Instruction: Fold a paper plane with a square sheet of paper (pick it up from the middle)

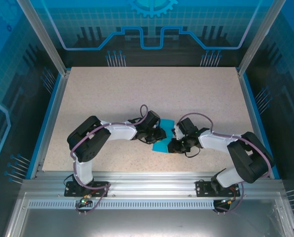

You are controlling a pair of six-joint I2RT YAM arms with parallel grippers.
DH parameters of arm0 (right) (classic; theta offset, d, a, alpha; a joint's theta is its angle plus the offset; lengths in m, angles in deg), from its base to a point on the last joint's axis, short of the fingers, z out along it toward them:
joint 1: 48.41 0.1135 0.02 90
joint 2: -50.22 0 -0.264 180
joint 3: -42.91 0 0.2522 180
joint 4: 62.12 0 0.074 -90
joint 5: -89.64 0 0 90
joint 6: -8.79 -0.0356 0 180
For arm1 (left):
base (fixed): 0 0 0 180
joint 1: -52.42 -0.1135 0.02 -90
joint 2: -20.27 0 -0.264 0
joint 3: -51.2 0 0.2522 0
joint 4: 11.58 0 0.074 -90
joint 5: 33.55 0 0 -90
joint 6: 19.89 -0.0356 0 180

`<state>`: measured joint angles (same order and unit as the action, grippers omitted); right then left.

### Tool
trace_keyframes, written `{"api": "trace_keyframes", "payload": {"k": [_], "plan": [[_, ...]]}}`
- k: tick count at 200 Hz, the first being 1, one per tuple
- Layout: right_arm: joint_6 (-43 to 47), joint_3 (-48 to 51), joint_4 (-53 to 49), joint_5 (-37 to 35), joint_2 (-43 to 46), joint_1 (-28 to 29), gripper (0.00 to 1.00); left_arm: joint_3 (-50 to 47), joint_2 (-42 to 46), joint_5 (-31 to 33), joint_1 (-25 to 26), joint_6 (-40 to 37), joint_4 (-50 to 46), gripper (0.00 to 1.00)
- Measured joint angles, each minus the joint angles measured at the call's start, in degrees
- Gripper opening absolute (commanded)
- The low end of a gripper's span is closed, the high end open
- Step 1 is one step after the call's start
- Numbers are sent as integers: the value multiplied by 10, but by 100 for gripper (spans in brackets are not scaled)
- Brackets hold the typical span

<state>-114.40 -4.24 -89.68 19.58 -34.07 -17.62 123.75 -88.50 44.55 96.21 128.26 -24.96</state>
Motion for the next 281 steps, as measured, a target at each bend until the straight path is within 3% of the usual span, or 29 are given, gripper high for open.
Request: {"api": "trace_keyframes", "payload": {"k": [75, 118, 281], "plan": [[11, 3, -36, 0, 16, 8, 17, 0, 0, -4, 0, 0, 0, 27], [10, 8, -42, -1, 23, 9, 15, 0, -3, -4, 0, 0, 0, 19], [4, 0, -41, 0, 5, 9, 12, 12, 0, 32, -18, -61, -36, 22]]}}
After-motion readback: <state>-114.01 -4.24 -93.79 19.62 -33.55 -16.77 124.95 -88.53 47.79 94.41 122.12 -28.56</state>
